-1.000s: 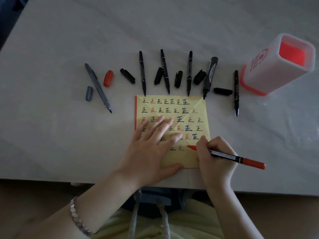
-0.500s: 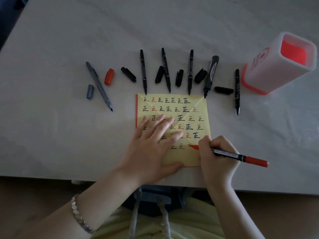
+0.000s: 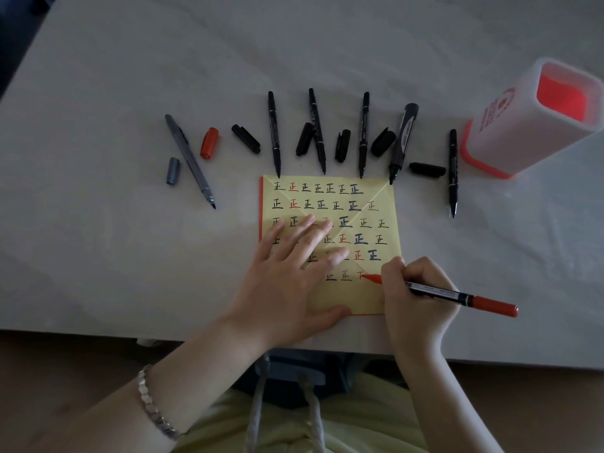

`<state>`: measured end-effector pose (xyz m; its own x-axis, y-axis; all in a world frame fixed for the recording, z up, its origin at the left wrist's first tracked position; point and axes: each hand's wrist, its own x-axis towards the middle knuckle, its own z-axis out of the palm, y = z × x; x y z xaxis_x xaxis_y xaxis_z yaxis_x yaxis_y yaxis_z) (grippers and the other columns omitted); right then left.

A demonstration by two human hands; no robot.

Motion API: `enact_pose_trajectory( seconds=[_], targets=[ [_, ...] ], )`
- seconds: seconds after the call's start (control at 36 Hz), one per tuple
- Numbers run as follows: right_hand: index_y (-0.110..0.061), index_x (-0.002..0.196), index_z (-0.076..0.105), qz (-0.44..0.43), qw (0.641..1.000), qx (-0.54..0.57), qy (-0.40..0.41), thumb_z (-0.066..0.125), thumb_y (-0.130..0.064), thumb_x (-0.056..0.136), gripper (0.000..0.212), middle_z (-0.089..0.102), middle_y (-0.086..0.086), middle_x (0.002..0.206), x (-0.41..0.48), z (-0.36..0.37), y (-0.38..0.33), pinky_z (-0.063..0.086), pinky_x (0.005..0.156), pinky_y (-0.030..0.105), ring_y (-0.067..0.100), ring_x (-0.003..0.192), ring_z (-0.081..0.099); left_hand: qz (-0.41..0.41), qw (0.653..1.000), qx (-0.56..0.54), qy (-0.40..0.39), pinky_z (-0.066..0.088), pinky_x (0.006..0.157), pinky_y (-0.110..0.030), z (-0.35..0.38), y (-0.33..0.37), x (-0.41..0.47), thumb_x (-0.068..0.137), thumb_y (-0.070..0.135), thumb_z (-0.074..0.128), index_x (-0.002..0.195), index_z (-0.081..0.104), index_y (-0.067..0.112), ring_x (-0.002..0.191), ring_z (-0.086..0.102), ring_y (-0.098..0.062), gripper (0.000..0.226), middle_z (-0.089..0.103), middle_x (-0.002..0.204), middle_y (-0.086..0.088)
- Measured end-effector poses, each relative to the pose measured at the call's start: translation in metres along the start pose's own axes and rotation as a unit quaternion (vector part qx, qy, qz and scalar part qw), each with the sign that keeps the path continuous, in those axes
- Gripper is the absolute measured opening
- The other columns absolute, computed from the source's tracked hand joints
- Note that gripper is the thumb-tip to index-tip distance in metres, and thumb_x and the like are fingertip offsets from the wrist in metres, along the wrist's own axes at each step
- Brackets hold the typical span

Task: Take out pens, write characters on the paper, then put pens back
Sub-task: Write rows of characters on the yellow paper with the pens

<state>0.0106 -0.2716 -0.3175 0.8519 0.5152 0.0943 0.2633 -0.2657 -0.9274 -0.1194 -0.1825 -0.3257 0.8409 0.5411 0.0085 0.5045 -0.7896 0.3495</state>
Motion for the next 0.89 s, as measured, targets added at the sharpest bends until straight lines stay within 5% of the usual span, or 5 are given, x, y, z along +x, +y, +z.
enact_pose_trajectory(
  seconds=[0.14,0.47,0.61,0.89],
  targets=[
    [-0.013,0.046,0.039,-0.015,0.999,0.024,-0.027,0.058,-0.008,0.075,0.035,0.05,-0.014,0.042,-0.0007,0.0013,-0.0015,0.032,0.041,0.005,0.0,0.039,0.045,0.0,1.0,0.002,-0.003,0.011,0.111,-0.046,-0.0009,0.0004,0.0003,0.074,0.071,0.04,0.13,0.041,0.032,0.138,0.019,-0.024,0.068,0.036,0.146,-0.007],
    [-0.005,0.048,0.044,-0.016,0.999,0.009,-0.046,0.059,0.011,0.078,0.037,0.051,-0.016,0.042,-0.0008,0.0001,-0.0009,0.034,0.04,0.004,-0.004,0.041,0.05,0.003,1.0,-0.002,-0.002,0.013,0.111,-0.047,-0.0005,-0.0002,0.0,0.074,0.07,0.04,0.13,0.045,0.031,0.139,0.021,-0.025,0.068,0.036,0.146,-0.007],
    [0.005,0.047,0.037,-0.002,1.0,-0.003,0.01,0.056,0.009,0.078,0.036,0.044,0.002,0.049,-0.0008,0.0009,-0.0008,0.029,0.039,0.007,0.008,0.042,0.04,0.004,1.0,0.0,0.002,0.012,0.111,-0.047,0.0002,-0.0005,-0.0001,0.074,0.07,0.04,0.131,0.044,0.031,0.139,0.02,-0.024,0.069,0.035,0.147,-0.007],
    [-0.008,0.049,0.04,0.033,0.997,0.047,0.054,0.055,0.004,0.08,0.037,0.046,-0.01,0.039,0.0033,-0.0002,0.0,0.036,0.042,0.008,0.003,0.039,0.042,0.017,1.0,0.016,0.006,0.012,0.112,-0.046,0.0032,-0.0024,-0.0005,0.074,0.07,0.041,0.131,0.043,0.031,0.139,0.021,-0.024,0.069,0.036,0.146,-0.006]
  ],
)
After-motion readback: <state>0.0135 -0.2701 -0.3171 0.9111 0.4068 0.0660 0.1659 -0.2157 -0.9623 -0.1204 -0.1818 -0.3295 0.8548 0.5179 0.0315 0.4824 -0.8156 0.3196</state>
